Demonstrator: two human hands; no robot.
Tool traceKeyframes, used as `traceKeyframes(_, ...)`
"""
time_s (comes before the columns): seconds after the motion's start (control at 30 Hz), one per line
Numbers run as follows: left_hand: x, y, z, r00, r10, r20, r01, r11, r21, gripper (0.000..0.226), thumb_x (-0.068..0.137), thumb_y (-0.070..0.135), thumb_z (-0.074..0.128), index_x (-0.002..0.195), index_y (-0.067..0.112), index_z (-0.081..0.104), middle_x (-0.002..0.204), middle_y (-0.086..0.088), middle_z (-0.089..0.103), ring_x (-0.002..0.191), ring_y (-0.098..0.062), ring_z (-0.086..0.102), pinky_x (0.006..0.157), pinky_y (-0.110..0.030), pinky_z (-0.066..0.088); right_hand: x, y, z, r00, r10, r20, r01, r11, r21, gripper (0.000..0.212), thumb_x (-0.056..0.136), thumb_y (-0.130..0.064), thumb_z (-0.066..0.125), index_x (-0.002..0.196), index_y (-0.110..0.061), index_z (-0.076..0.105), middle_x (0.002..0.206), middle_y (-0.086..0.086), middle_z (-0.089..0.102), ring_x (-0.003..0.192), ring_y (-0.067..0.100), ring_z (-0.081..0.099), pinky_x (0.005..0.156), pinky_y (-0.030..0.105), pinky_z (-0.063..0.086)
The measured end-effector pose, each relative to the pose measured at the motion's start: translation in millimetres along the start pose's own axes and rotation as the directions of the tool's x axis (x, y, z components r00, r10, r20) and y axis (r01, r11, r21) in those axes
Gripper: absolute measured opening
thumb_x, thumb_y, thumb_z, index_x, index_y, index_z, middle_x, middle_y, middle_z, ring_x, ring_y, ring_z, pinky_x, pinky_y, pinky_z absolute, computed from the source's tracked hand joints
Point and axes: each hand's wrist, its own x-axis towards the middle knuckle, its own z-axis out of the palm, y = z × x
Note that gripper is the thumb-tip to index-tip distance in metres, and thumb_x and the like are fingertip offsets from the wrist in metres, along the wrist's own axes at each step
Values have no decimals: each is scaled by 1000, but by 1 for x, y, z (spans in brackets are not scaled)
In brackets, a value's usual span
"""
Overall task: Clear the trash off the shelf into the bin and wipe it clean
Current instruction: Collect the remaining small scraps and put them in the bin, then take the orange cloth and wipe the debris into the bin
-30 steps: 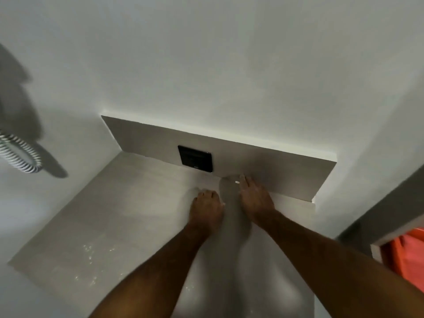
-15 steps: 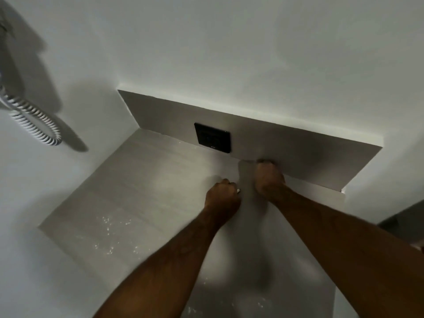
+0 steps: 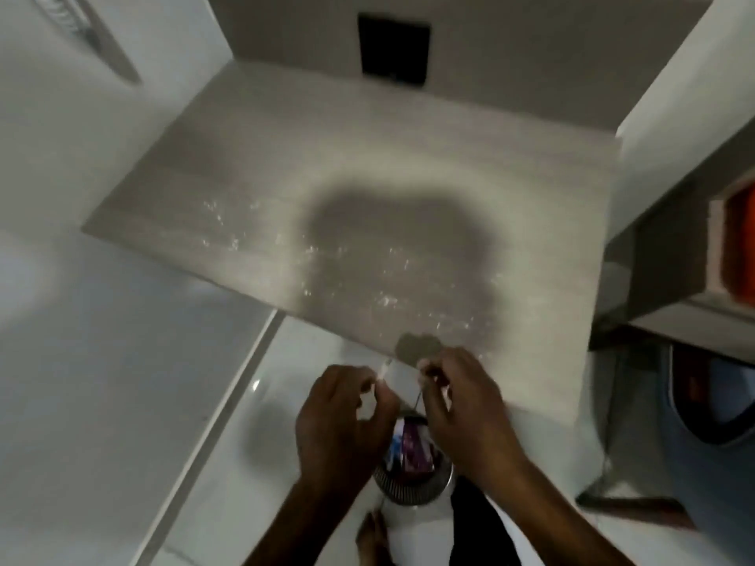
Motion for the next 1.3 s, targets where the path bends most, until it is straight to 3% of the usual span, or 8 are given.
traceKeyframes(0.13, -112, -70, 31, 930, -264, 254, 245, 964, 105, 16, 79, 36, 65, 76, 21, 65, 72, 9, 62, 55, -9, 57, 45, -19, 41, -102, 57, 90, 951, 178, 253, -173, 984, -43, 10, 95, -24, 53, 101, -24, 61, 103, -6, 61, 95, 11, 58, 81, 30, 53)
traceKeyframes(0.27, -164, -120, 103, 727, -535, 430, 452, 845, 286, 17, 83, 37, 65, 77, 21, 64, 75, 9, 59, 62, -15, 61, 50, -16, 30, -122, 132, 156, 884, 391, 255, -373, 920, -120, 12, 97, -14, 53, 91, -11, 64, 93, 8, 68, 87, 24, 66, 73, 32, 55)
traceKeyframes(0.5, -200, -165, 223, 478, -638, 604, 494, 764, 415, 39, 87, 36, 52, 114, 11, 66, 111, -15, 70, 101, -31, 67, 80, -37, 56, -121, 224, 234, 682, 667, 301, -612, 745, -264, 29, 99, -19, 45, 120, -8, 62, 120, 15, 68, 111, 32, 62, 88, 26, 46)
traceKeyframes(0.6, -211, -167, 227, 402, -654, 641, 490, 745, 453, 46, 90, 30, 51, 132, 13, 51, 126, -16, 62, 117, -37, 56, 97, -47, 50, -126, 232, 235, 597, 721, 353, -686, 686, -242, 50, 91, -19, 56, 140, -17, 48, 133, 12, 61, 120, 33, 57, 93, 30, 47)
traceKeyframes(0.73, -204, -145, 180, 553, -566, 612, 424, 823, 377, 43, 89, 32, 59, 123, 9, 48, 119, -12, 63, 111, -33, 59, 88, -43, 51, -140, 197, 201, 671, 658, 341, -620, 751, -228, 42, 97, -22, 49, 138, -17, 49, 129, 9, 64, 116, 27, 61, 85, 23, 46)
traceKeyframes(1.0, -100, -55, 40, 947, -133, 293, 62, 969, 239, 64, 86, 12, 66, 142, -5, 39, 144, -25, 50, 134, -37, 49, 111, -40, 34, -105, 43, 79, 940, 282, 193, -249, 952, -176, 55, 100, -16, 50, 152, -12, 33, 158, 6, 35, 145, 17, 33, 119, 29, 27)
traceKeyframes(1.17, 16, 26, -19, 966, 130, 223, -179, 960, 215, 57, 95, 20, 48, 144, -8, 37, 150, -29, 41, 141, -41, 37, 115, -56, 35, -46, -37, -6, 999, 24, 23, -17, 966, -257, 47, 103, -14, 43, 148, -1, 37, 154, 18, 40, 144, 29, 35, 122, 33, 21)
traceKeyframes(1.3, 97, 98, -19, 939, 273, 211, -316, 924, 214, 67, 90, 28, 49, 143, -10, 38, 150, -30, 41, 142, -43, 36, 117, -56, 31, 13, -45, -82, 989, 63, -137, -109, 924, -366, 58, 105, -25, 28, 155, -2, 11, 164, 18, 7, 153, 28, 5, 123, 34, -4)
